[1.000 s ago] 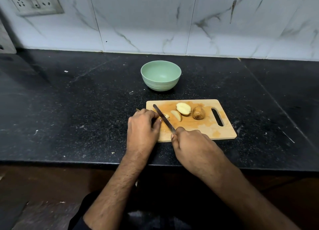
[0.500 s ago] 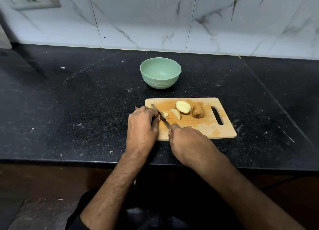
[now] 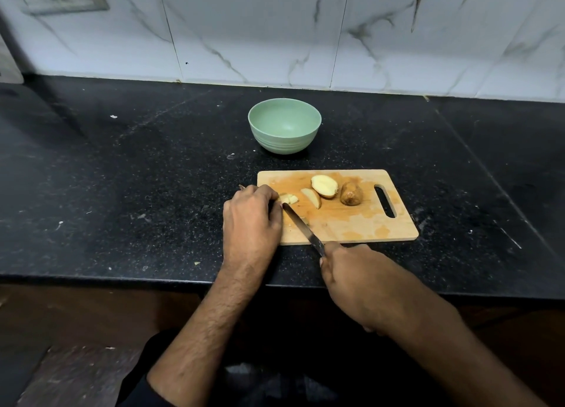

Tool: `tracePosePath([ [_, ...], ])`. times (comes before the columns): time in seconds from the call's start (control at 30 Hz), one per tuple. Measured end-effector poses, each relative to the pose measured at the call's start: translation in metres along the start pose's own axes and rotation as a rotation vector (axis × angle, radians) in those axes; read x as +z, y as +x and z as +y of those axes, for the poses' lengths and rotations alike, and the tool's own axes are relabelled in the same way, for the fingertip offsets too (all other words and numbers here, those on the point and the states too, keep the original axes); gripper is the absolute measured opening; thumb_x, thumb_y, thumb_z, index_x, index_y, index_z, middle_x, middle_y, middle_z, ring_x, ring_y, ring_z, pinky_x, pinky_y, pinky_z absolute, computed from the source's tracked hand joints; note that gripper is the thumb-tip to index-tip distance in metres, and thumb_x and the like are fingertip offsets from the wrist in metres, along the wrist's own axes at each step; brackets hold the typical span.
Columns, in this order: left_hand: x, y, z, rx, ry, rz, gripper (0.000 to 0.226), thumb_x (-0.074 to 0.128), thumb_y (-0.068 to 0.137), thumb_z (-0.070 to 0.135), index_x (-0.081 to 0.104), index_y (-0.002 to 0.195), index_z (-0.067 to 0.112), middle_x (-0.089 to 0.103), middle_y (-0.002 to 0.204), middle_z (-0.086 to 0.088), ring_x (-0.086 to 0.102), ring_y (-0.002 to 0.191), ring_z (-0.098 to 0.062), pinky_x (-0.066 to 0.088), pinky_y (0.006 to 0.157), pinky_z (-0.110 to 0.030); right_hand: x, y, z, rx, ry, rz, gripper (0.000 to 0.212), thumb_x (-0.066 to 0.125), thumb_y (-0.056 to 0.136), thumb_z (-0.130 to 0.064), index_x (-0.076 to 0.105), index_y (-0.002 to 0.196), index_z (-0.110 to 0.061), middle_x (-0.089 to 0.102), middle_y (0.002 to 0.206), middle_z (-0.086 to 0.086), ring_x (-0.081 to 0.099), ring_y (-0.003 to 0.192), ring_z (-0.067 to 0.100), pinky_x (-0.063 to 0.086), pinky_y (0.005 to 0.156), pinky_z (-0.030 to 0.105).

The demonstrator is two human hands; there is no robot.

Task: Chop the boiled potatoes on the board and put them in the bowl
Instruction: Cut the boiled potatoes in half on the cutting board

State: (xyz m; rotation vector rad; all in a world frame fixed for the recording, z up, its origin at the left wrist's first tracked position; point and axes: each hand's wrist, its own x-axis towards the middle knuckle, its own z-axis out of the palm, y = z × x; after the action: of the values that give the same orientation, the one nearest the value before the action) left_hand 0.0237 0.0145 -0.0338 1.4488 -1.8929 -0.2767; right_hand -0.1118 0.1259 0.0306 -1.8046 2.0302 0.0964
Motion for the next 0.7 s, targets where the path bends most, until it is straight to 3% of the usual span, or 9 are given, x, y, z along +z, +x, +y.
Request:
tracePosePath([
  [0.1, -0.001, 0.000, -0.003, -0.021, -0.061, -0.010, 0.010, 0.071, 0.088, 0.021, 0.071, 0.096, 0.016, 0.065, 0.090, 0.003, 0.062, 0.088, -0.018, 0.054, 0.085, -0.044, -0.002, -0.004, 0.006, -0.011, -0.007, 0.032, 0.031, 0.029, 0.107, -0.039, 0.052, 0.118, -0.023, 0.051, 0.078, -0.005, 0.045, 0.057, 0.010, 0.050, 0.069, 0.033],
  [0.27, -0.011, -0.004, -0.008, -0.125, -0.275, -0.058, 0.036, 0.084, 0.081, 0.026, 0.071, 0.114, 0.018, 0.068, 0.099, 0.009, 0.064, 0.090, -0.002, 0.056, 0.087, -0.024, -0.005, -0.008, 0.002, -0.039, 0.004, 0.117, 0.030, 0.028, 0.106, -0.043, 0.052, 0.106, -0.024, 0.055, 0.081, -0.004, 0.058, 0.080, 0.020, 0.050, 0.073, 0.037],
  [0.43, -0.016, -0.006, -0.008, -0.167, -0.290, -0.040, 0.024, 0.081, 0.083, 0.019, 0.073, 0.105, 0.019, 0.068, 0.090, 0.011, 0.064, 0.084, 0.001, 0.054, 0.081, -0.016, -0.009, -0.001, -0.008, -0.055, 0.025, 0.181, 0.030, 0.027, 0.107, -0.043, 0.051, 0.110, -0.025, 0.053, 0.078, -0.004, 0.054, 0.072, 0.015, 0.043, 0.066, 0.034],
  [0.57, -0.016, -0.004, -0.006, -0.180, -0.274, -0.039, 0.013, 0.079, 0.085, 0.018, 0.075, 0.097, 0.020, 0.068, 0.086, 0.012, 0.064, 0.079, 0.002, 0.050, 0.072, -0.007, -0.010, 0.007, -0.020, -0.070, 0.011, 0.169, 0.034, 0.028, 0.107, -0.043, 0.052, 0.120, -0.022, 0.048, 0.078, -0.004, 0.054, 0.079, 0.019, 0.043, 0.069, 0.034],
  [0.7, -0.014, -0.004, -0.007, -0.164, -0.249, -0.027, 0.009, 0.079, 0.085, 0.020, 0.076, 0.094, 0.020, 0.067, 0.088, 0.011, 0.064, 0.079, 0.000, 0.054, 0.073, -0.015, -0.008, 0.015, -0.025, -0.062, -0.019, 0.153, 0.036, 0.028, 0.107, -0.041, 0.051, 0.124, -0.020, 0.048, 0.080, -0.003, 0.055, 0.081, 0.020, 0.047, 0.071, 0.035],
])
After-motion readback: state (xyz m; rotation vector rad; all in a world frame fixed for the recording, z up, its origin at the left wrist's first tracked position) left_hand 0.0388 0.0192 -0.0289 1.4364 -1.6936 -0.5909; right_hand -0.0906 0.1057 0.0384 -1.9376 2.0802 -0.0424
